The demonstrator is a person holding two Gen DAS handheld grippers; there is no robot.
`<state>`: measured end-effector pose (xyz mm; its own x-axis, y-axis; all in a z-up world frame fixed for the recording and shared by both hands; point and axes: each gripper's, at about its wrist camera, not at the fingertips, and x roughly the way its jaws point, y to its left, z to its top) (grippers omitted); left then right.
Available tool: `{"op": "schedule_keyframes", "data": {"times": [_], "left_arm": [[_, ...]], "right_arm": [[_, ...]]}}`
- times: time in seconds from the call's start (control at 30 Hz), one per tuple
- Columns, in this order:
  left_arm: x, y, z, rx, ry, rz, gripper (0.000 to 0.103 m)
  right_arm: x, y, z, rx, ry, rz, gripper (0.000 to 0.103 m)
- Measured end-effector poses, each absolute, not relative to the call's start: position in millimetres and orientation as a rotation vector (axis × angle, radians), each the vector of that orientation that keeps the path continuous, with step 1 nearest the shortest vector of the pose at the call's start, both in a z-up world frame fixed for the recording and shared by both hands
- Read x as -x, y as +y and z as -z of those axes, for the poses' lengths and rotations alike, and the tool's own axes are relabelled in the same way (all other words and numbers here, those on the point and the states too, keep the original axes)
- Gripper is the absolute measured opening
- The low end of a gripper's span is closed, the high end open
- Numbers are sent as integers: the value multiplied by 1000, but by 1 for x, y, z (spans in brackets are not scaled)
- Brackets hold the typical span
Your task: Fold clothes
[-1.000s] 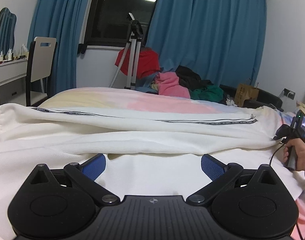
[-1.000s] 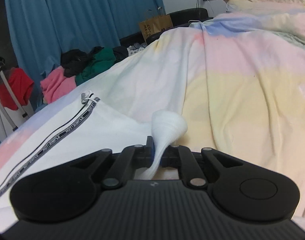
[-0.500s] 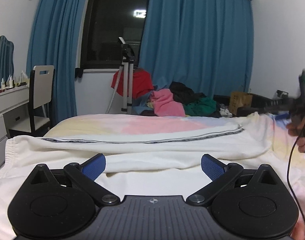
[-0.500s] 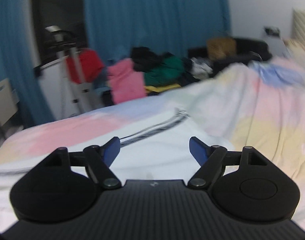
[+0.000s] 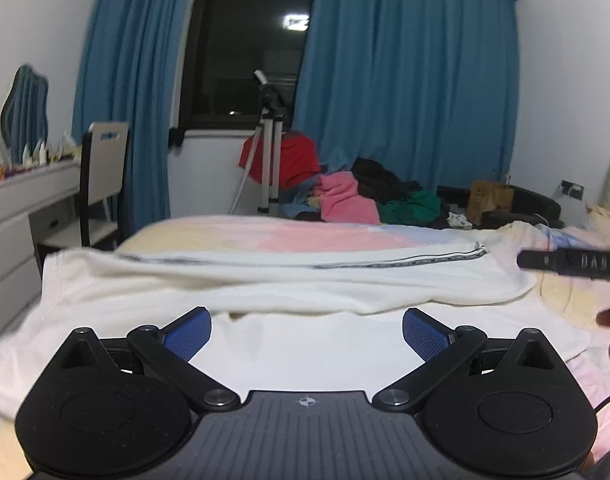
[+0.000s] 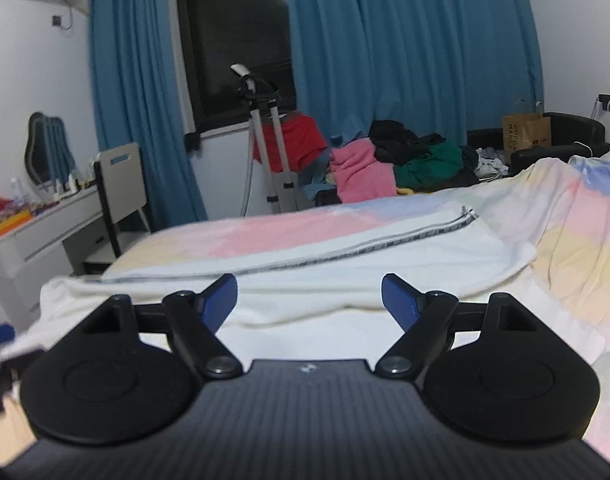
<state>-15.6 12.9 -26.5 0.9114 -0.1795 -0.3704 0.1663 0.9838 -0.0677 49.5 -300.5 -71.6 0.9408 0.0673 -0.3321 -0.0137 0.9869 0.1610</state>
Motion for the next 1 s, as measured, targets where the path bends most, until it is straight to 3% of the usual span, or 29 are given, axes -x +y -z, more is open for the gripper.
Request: {"op": "schedule_keyframes", "data": {"times": [0.47, 1.0], "left_arm": [[-19, 27, 66, 82, 530, 92, 103], [-29, 126, 68, 424, 660, -179, 102]], "right_arm": [[-62, -302, 97, -128, 409, 35, 81], [-55, -292, 100, -65, 402, 24, 81]]}}
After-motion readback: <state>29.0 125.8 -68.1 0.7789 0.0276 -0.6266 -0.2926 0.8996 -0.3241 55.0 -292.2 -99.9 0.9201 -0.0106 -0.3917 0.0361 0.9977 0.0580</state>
